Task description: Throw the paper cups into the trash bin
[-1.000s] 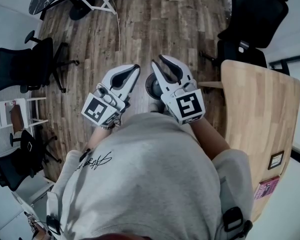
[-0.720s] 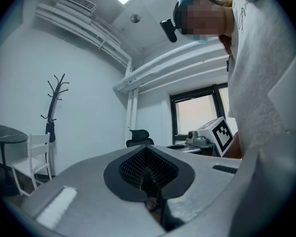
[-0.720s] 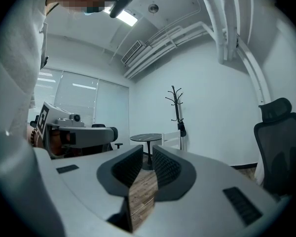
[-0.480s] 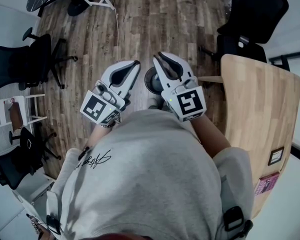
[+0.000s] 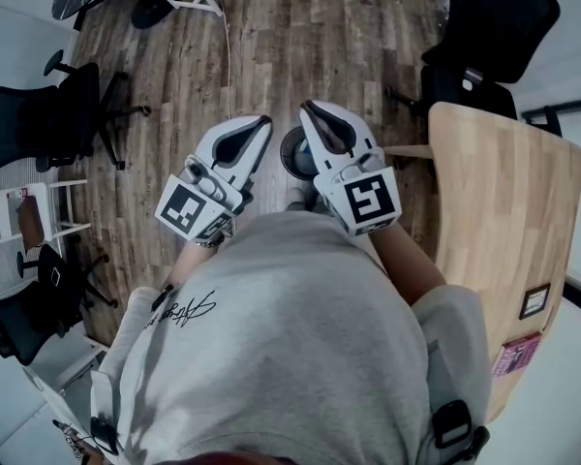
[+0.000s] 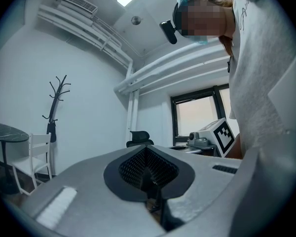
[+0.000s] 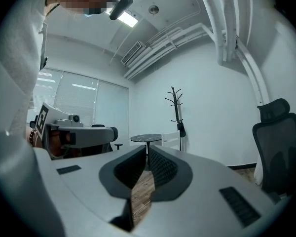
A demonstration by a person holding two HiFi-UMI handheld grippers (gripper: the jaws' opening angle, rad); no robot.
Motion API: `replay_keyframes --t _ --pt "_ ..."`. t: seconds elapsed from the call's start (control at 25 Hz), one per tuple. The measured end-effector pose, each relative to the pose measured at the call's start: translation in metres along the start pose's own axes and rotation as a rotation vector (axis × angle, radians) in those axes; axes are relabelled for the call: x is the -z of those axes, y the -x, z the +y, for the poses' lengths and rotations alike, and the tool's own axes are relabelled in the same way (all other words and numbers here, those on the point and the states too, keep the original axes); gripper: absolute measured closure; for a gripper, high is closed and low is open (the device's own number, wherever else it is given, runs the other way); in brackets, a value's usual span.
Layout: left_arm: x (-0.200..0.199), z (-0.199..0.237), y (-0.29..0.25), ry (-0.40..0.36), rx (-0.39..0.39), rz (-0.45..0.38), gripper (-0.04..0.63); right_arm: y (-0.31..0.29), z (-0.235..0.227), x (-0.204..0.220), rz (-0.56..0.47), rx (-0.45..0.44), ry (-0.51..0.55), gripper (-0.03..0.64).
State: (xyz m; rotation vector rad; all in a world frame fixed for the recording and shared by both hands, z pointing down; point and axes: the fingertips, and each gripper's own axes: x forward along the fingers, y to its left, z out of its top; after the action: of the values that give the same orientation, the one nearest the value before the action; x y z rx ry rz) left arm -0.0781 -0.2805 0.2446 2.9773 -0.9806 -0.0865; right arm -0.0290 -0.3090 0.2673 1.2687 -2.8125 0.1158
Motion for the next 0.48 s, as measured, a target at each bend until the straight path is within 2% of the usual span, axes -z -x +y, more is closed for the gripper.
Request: replay_keyframes --t 0.48 --pt "-0.0021 -0.0011 -0.0015 0.007 0.002 -0.008 0.592 0.0016 -0.0046 -0.0028 -0.03 0.026 0.02 0.606"
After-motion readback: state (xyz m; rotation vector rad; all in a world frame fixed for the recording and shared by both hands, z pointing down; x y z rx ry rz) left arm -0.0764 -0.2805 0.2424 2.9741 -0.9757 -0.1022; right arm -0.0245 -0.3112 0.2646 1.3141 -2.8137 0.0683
